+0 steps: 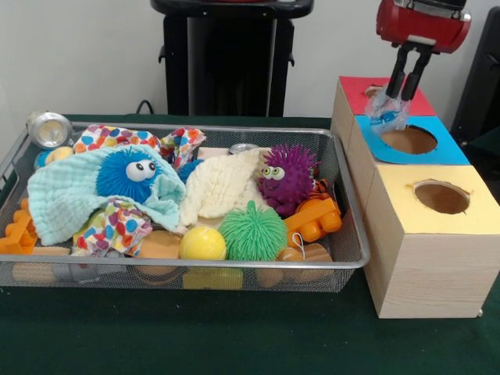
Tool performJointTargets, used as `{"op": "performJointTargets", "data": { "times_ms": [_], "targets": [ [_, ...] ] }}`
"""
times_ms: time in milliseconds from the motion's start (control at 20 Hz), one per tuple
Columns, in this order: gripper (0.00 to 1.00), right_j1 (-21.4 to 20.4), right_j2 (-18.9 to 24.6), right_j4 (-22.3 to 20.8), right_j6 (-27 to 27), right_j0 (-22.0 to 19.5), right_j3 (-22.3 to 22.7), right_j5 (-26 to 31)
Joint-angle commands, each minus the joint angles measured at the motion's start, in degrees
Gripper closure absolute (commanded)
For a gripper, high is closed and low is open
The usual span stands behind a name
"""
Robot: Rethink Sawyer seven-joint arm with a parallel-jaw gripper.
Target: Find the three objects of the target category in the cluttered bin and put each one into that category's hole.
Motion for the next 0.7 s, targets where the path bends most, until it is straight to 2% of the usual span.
{"op": "performJointTargets", "data": {
  "times_ms": [50,700],
  "targets": [
    [1.0,3.5,-0.1,3.4,17.4,0.7,0.0,-1.1],
    [1.0,4.5,0.6,5.8,18.8,0.9,-2.2,0.5]
  ]
}}
